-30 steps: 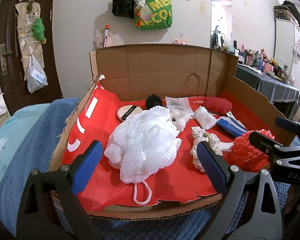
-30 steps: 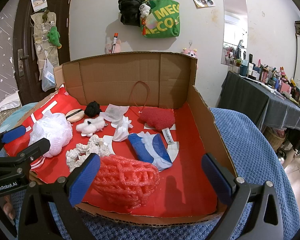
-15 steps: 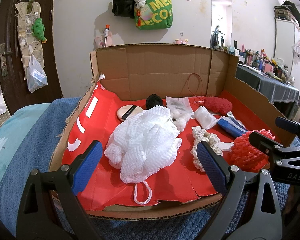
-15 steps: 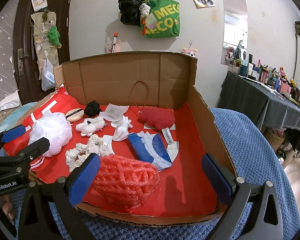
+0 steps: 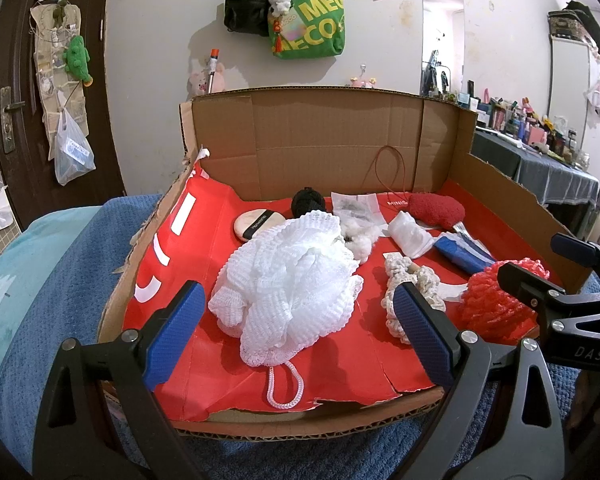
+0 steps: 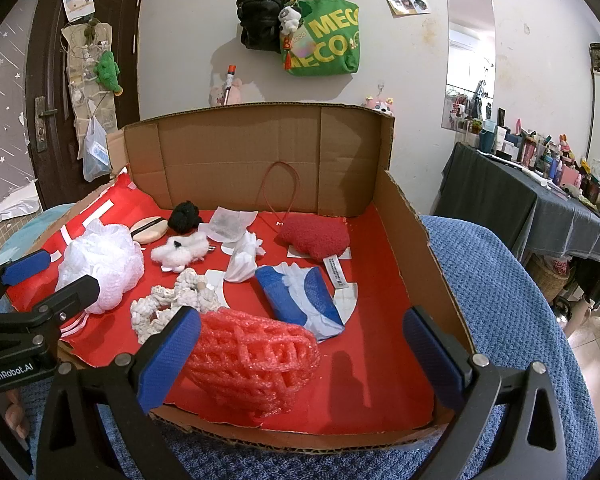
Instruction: Organize soft objects
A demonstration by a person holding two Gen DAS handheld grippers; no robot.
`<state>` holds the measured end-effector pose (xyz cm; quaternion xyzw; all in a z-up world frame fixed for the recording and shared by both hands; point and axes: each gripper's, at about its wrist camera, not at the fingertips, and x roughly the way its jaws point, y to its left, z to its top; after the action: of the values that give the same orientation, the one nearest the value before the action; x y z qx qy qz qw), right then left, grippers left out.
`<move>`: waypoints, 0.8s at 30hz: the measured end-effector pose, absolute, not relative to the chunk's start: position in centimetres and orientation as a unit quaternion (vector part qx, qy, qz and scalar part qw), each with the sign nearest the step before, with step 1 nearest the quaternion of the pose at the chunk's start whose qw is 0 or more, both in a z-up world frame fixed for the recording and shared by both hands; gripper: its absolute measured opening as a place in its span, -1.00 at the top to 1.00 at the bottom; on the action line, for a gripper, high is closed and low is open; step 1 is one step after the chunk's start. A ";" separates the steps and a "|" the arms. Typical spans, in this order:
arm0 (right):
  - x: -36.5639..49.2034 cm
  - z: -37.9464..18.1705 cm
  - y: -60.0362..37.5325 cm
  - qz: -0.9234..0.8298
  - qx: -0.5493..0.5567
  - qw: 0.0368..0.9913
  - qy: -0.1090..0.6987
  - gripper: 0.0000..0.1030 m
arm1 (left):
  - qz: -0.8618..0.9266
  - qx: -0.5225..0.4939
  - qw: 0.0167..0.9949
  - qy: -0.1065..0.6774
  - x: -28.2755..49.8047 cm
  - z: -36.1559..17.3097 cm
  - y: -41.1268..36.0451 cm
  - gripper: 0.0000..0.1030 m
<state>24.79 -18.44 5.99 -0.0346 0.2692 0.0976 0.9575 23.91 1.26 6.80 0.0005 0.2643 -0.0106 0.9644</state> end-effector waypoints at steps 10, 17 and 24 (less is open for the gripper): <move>24.8 6.0 -18.4 0.098 -0.035 0.958 0.269 -1.00 | -0.012 0.001 0.964 0.264 23.8 6.6 1.3 -0.87; 24.8 6.0 -18.4 0.097 -0.036 0.958 0.269 -1.00 | -0.013 0.002 0.964 0.266 23.8 6.4 1.2 -0.87; 24.8 6.0 -18.4 0.097 -0.037 0.958 0.269 -1.00 | -0.011 0.000 0.964 0.264 23.7 6.4 1.2 -0.87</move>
<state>24.77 -18.42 5.97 -0.0366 0.2686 0.0969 0.9577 23.70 1.17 6.43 0.0004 0.2644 -0.0105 0.9644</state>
